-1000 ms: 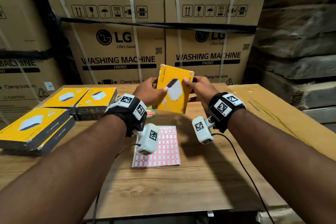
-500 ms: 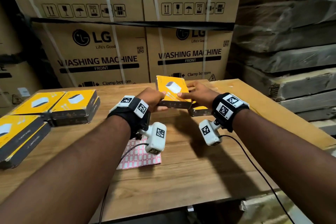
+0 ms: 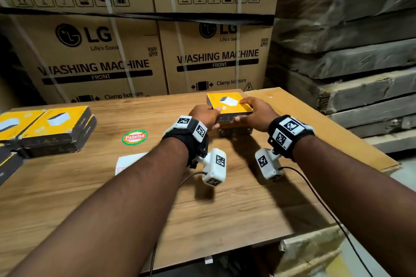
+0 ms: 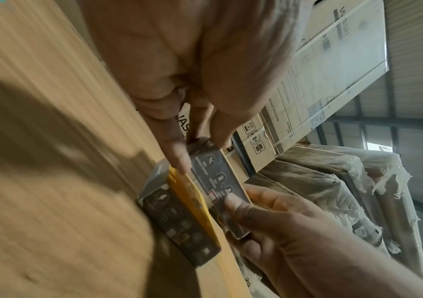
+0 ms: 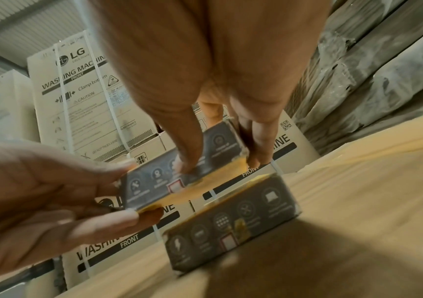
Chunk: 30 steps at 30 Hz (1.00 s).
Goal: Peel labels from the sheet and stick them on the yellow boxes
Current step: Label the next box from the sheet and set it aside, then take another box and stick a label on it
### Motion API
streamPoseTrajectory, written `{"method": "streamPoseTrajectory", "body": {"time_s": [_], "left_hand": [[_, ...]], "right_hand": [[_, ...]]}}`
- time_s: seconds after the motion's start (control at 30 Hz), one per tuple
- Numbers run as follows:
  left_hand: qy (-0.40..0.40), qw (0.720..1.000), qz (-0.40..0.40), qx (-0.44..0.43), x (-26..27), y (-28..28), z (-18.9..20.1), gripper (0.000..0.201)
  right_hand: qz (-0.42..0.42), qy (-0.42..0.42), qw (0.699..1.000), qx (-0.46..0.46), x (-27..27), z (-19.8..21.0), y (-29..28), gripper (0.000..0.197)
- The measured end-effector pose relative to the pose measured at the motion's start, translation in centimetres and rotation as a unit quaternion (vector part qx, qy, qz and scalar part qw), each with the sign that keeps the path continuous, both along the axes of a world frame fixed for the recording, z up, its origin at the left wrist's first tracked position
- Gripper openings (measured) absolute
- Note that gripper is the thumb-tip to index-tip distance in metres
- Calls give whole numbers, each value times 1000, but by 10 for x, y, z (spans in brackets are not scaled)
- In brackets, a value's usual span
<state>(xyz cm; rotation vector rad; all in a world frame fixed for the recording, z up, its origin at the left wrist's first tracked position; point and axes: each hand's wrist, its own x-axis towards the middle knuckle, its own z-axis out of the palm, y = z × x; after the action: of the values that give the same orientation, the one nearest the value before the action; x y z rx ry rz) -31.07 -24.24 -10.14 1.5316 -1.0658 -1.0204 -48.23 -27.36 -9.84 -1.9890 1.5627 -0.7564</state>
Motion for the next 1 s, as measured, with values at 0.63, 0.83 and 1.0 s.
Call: {"method": "streamPoseTrajectory", "body": {"time_s": [0.63,0.83,1.0], "left_hand": [[-219,975,-38,-1,-7,-10,-22,17],[-294,956,-17,7,14,0,-6,51],[-316,949,21,-4,72,24,19,58]], "right_hand": [[-5,105,994,-1,-4,-11,-8,55],[-13,153,988,-12,19,-3,6,86],[18,180,979,-88,76,21,27,83]]}}
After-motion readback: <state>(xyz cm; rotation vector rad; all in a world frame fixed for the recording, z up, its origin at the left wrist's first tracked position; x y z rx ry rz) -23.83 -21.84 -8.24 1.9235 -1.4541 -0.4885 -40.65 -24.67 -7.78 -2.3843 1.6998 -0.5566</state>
